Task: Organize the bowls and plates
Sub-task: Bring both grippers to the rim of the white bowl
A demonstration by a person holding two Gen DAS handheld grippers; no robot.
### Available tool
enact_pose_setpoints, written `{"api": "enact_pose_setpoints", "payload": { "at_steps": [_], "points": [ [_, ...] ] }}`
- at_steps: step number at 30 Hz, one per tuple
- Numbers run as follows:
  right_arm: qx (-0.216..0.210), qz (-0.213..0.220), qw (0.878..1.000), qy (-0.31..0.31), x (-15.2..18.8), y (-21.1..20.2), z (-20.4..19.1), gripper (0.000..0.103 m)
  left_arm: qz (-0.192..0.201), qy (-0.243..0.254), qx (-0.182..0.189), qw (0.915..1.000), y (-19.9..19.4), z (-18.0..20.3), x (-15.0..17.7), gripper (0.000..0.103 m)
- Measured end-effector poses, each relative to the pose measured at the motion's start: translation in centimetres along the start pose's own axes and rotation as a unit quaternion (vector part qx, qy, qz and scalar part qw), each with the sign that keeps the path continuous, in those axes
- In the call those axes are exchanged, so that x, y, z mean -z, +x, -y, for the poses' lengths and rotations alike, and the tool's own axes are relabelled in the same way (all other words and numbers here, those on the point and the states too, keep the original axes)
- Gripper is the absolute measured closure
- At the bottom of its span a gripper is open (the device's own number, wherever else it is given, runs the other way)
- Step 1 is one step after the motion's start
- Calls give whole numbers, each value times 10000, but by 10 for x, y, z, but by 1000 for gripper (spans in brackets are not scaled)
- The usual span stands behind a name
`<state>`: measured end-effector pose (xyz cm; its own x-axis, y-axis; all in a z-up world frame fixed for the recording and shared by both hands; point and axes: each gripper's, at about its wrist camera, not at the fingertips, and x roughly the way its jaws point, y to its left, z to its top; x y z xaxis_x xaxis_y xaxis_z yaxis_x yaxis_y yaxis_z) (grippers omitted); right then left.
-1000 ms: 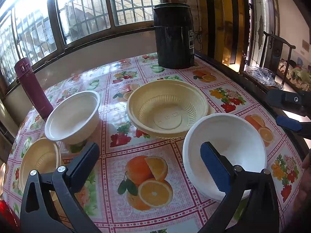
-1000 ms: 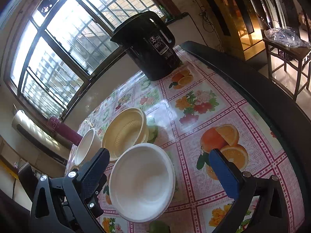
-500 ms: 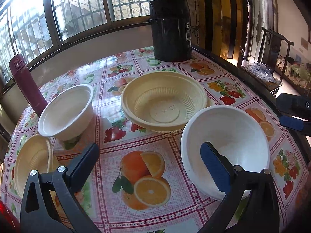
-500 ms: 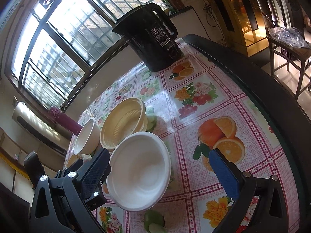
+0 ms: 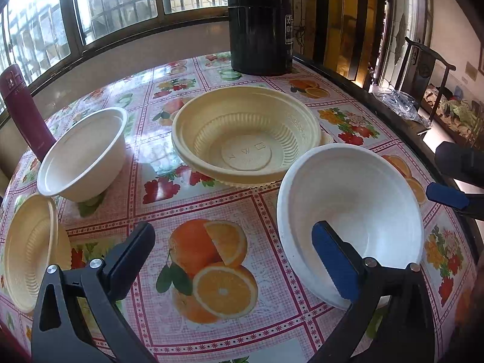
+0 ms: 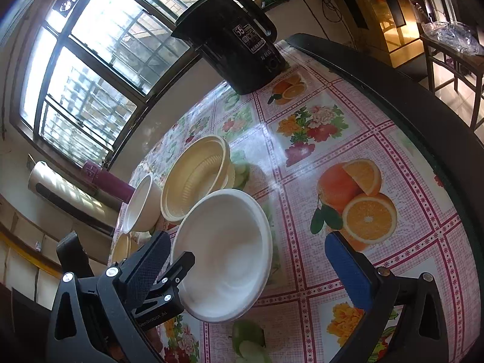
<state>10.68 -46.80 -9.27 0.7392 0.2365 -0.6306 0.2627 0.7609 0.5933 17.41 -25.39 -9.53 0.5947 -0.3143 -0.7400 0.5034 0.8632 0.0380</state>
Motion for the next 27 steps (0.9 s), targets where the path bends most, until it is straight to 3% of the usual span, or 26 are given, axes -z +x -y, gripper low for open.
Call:
{"api": "enact_pose_setpoints", "payload": {
  "at_steps": [6, 15, 23, 27],
  "points": [
    [-61, -144, 9999, -30, 5, 8, -4, 5, 20, 53, 178, 9998, -4, 3, 0, 0],
    [-148, -22, 9996, 233, 4, 5, 4, 9, -51, -71, 659, 9978, -6, 1, -1, 0],
    [-192, -94, 9995, 241, 5, 9, 4, 19, 31, -26, 714, 9974, -10, 3, -2, 0],
    [-216, -115, 9994, 238, 7, 11, 3, 22, 69, -54, 754, 9971, -11, 0, -3, 6]
  ]
}}
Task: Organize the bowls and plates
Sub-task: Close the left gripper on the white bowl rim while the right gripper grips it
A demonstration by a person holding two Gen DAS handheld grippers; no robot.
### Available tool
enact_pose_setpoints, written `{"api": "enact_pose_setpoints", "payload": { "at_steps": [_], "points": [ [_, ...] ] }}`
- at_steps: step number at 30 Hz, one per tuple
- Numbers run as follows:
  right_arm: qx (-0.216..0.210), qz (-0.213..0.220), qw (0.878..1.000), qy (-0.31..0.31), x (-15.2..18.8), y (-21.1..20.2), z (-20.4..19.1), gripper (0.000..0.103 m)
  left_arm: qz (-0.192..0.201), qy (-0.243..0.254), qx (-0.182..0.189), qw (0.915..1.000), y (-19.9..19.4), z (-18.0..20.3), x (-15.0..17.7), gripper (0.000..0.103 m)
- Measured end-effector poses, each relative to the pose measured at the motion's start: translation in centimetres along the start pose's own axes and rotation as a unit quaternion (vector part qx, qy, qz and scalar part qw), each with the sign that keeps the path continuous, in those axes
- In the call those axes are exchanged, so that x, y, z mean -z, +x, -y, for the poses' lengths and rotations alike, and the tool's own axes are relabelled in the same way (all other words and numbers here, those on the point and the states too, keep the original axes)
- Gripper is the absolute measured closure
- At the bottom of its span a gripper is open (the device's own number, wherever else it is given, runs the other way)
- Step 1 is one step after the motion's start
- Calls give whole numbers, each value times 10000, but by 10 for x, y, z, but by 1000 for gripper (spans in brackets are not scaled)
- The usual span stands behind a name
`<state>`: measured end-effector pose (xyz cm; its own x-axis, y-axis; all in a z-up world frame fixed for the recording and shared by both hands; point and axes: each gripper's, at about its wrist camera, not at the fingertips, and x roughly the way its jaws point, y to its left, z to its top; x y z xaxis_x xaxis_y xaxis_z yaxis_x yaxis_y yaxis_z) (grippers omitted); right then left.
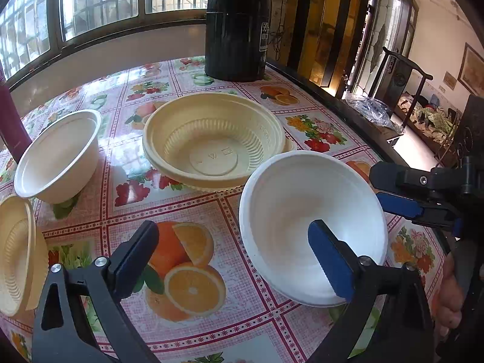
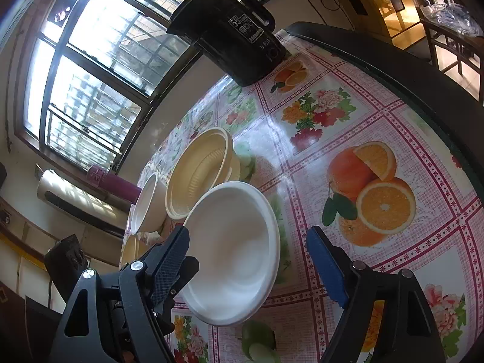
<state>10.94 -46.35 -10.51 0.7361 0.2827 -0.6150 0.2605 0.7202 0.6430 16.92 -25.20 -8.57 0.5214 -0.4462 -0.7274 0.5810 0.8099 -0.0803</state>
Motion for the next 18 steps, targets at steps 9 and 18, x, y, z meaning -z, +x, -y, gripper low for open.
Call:
{"api": "enact_pose_setpoints", "payload": {
  "at_steps": [9, 18],
  "points": [
    [55, -67, 10000, -2, 2, 5, 0, 35, -22, -109, 188, 9998, 1, -6, 0, 40],
    [174, -147, 9997, 11, 3, 10, 2, 61, -49, -168, 438, 9989, 1, -6, 0, 71]
  ]
}}
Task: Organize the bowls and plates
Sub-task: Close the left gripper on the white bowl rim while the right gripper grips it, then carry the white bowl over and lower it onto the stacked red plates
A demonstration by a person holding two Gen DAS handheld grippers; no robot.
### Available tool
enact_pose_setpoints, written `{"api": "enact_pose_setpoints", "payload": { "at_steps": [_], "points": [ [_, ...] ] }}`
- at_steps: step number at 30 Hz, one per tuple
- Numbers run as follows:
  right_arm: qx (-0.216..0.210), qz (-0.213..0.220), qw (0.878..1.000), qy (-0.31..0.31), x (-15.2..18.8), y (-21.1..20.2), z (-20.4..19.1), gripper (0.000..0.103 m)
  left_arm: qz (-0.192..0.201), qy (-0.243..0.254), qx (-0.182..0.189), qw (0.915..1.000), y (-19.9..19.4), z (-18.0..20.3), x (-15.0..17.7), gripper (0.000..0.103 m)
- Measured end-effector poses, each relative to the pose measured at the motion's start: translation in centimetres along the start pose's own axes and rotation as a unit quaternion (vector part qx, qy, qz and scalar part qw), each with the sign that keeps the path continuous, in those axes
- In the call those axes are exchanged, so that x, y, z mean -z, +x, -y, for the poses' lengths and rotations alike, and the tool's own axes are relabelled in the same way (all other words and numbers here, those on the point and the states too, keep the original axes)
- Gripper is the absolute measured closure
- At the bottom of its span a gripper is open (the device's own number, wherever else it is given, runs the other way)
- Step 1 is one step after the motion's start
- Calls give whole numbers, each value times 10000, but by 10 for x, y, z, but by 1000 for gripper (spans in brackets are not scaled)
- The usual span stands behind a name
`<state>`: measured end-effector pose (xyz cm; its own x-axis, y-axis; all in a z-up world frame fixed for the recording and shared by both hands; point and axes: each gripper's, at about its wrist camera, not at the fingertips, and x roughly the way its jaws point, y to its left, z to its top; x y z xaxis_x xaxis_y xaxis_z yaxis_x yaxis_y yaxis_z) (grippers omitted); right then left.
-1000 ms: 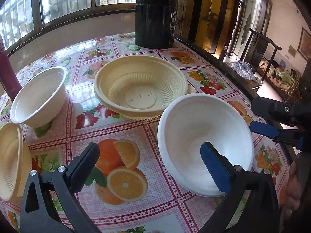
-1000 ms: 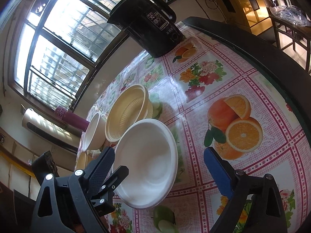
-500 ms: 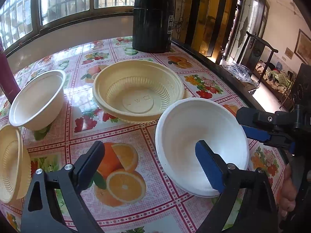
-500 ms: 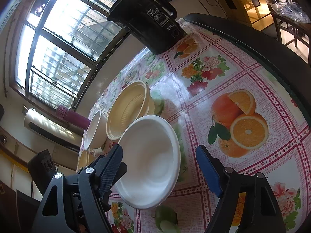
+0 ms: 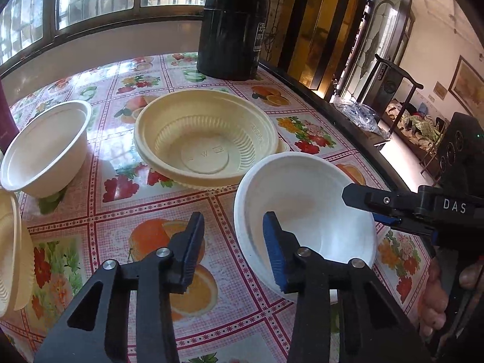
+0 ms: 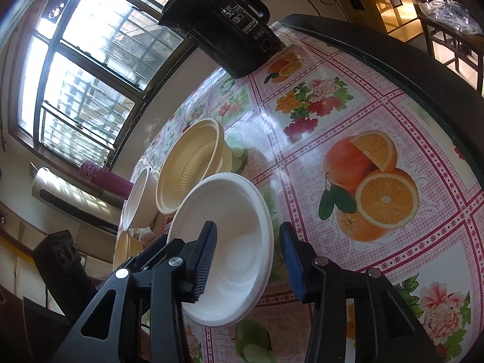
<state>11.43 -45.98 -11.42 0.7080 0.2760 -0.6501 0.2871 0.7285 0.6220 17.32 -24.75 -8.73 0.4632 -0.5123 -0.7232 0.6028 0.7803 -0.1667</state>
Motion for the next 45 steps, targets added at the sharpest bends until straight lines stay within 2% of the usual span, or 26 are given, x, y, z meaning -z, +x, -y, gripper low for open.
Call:
{"api": "enact_pose_setpoints", "payload": {
  "at_steps": [2, 4, 6, 10, 28, 34, 45],
  "points": [
    [40, -10, 10000, -40, 1, 1, -1, 72, 7, -9, 32, 10000, -1, 0, 0, 76],
    [76, -22, 9999, -75, 1, 3, -2, 79, 27, -31, 40, 10000, -1, -1, 0, 77],
    [111, -15, 9999, -85, 2, 3, -3, 81, 28, -45, 47, 10000, -1, -2, 0, 87],
    [191, -13, 9997, -146, 4, 5, -4, 87, 3, -37, 127, 9999, 0, -1, 0, 92],
    [194, 228, 9993, -214, 6, 0, -7, 90, -21, -27, 134, 9999, -6, 0, 2, 93],
    [34, 306, 9986, -422, 16, -1, -26, 92, 120, -39, -90, 9999, -26, -10, 11, 93],
    [-352, -37, 9980, -522, 55, 27, -73, 92, 224, -339, -537, 9977, -75, -55, 46, 93]
  ]
}}
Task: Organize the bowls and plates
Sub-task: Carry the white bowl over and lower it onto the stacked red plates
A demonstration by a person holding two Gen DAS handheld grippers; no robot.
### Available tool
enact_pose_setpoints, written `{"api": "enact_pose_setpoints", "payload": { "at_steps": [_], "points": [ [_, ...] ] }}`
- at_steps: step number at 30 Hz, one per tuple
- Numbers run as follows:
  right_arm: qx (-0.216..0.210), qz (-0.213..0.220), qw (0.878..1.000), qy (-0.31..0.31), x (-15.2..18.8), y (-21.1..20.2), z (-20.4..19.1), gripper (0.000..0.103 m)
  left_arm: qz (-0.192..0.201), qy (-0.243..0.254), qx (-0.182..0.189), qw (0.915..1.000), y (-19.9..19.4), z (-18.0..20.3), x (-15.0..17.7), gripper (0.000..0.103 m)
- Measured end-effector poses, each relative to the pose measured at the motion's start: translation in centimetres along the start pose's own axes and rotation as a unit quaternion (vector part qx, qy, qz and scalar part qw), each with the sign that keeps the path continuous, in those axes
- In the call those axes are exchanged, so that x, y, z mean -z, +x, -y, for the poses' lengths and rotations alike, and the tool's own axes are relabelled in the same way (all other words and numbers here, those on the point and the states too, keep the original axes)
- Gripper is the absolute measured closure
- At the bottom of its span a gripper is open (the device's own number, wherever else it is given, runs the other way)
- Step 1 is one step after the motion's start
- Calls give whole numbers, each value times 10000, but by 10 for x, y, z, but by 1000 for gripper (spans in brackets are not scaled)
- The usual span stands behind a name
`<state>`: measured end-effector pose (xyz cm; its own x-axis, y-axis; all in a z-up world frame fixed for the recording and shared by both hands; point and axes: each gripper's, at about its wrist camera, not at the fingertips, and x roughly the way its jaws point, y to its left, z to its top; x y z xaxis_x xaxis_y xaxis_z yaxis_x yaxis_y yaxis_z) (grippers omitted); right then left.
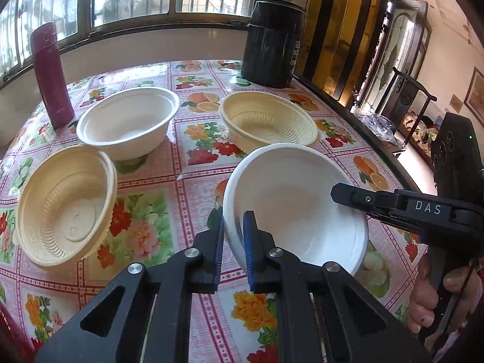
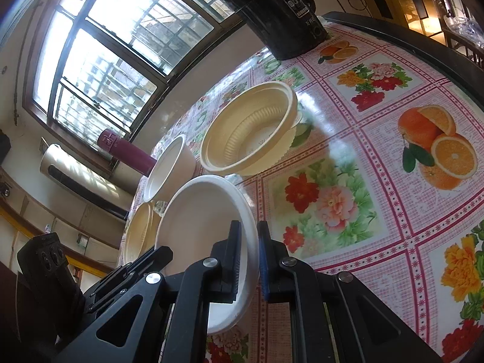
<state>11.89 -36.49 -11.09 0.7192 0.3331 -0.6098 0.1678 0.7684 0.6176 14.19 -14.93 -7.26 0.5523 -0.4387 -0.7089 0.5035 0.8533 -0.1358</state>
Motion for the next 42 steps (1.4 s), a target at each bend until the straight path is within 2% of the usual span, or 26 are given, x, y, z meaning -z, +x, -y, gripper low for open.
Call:
{"api": "enact_pose_setpoints", "payload": {
  "at_steps": [3, 9, 16, 19, 26, 32, 36, 38, 40, 41, 42],
  "points": [
    [-229, -82, 9997, -23, 13, 7, -20, 92, 113, -13, -218, 9997, -23, -15, 9, 93],
    [-886, -444, 9948, -236, 45, 31, -85, 93, 400, -103, -952, 9946, -82, -57, 34, 92],
    [-1455, -1004, 9790, -1012, 90, 62, -189, 93, 680, -619, -1727, 9807, -160, -124, 76, 92],
    [-1591, -1151, 9706, -1392, 113, 71, -232, 91, 751, -899, -1948, 9738, -183, -150, 95, 92],
    [-1543, -1536, 9552, -2006, 167, 102, -292, 89, 741, -1417, -2320, 9595, -204, -195, 132, 88],
    [-1317, -1792, 9470, -2319, 198, 122, -310, 89, 646, -1728, -2362, 9540, -206, -220, 155, 88],
    [-1080, -1781, 9443, -2548, 212, 132, -317, 88, 551, -1793, -2295, 9551, -202, -230, 166, 87],
    [-957, -1806, 9412, -2690, 219, 137, -317, 88, 457, -1843, -2227, 9562, -197, -235, 171, 77],
    [-875, -1831, 9375, -2827, 224, 139, -318, 88, 355, -1962, -2095, 9573, -191, -240, 175, 62],
    [-814, -1827, 9349, -2931, 229, 140, -320, 88, 333, -2015, -2048, 9572, -189, -240, 178, 50],
    [-740, -1785, 9324, -3055, 233, 140, -322, 88, 350, -2046, -2014, 9573, -189, -241, 180, 45]
  ]
}}
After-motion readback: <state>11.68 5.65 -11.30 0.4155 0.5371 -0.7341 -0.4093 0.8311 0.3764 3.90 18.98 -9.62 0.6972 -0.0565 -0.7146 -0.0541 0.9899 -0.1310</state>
